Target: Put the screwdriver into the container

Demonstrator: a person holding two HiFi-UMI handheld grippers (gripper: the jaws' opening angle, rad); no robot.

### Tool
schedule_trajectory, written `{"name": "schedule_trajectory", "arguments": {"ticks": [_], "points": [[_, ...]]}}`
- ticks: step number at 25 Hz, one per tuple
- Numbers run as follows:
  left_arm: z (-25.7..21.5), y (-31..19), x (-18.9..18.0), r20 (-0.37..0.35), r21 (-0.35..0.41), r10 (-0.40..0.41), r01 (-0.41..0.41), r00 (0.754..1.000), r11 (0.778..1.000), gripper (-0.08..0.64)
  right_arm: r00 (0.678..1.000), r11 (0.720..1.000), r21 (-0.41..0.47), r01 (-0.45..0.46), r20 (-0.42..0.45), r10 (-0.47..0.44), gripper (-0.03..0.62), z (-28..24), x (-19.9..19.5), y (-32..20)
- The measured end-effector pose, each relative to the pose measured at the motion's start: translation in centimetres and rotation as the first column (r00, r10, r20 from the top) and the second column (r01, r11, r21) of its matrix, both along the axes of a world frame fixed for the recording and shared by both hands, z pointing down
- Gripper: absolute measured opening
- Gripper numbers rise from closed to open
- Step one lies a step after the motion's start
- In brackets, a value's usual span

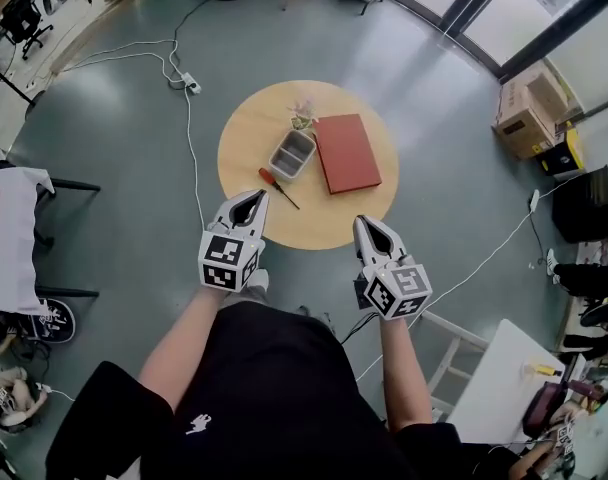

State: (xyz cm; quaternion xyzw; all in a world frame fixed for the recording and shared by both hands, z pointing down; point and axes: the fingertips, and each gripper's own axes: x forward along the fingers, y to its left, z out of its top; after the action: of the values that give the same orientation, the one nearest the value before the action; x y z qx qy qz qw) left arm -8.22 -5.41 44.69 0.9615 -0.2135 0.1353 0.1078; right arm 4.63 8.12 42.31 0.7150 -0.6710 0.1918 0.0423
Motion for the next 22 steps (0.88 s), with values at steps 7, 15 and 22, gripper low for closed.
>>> {"name": "schedule_trajectory", "arguments": {"ticks": [7,15,22], "points": [[2.3,-4.1,1.1,-0.008,-0.131,-0.012,0.010,1.000,0.991,0.000,1.000,0.999,-0.026,0.025,0.004,-0.025,0.000,0.9,1.0,-4.3],[9.7,-6.3,3.2,0.094,-0.317,-0.124,0.148,0.988,0.937,0.002,0.993,0.990,-0.076,0.115,0.032,-0.113,0.000,4.6,4.4,-9.4],[16.3,-7.8,3.8,0.183,-0.459,-0.316,0.365,0.931,0.810,0.002,0.962,0.951,-0.149,0.272,0.054,-0.267,0.000,9.0,5.7,-12.8]]}}
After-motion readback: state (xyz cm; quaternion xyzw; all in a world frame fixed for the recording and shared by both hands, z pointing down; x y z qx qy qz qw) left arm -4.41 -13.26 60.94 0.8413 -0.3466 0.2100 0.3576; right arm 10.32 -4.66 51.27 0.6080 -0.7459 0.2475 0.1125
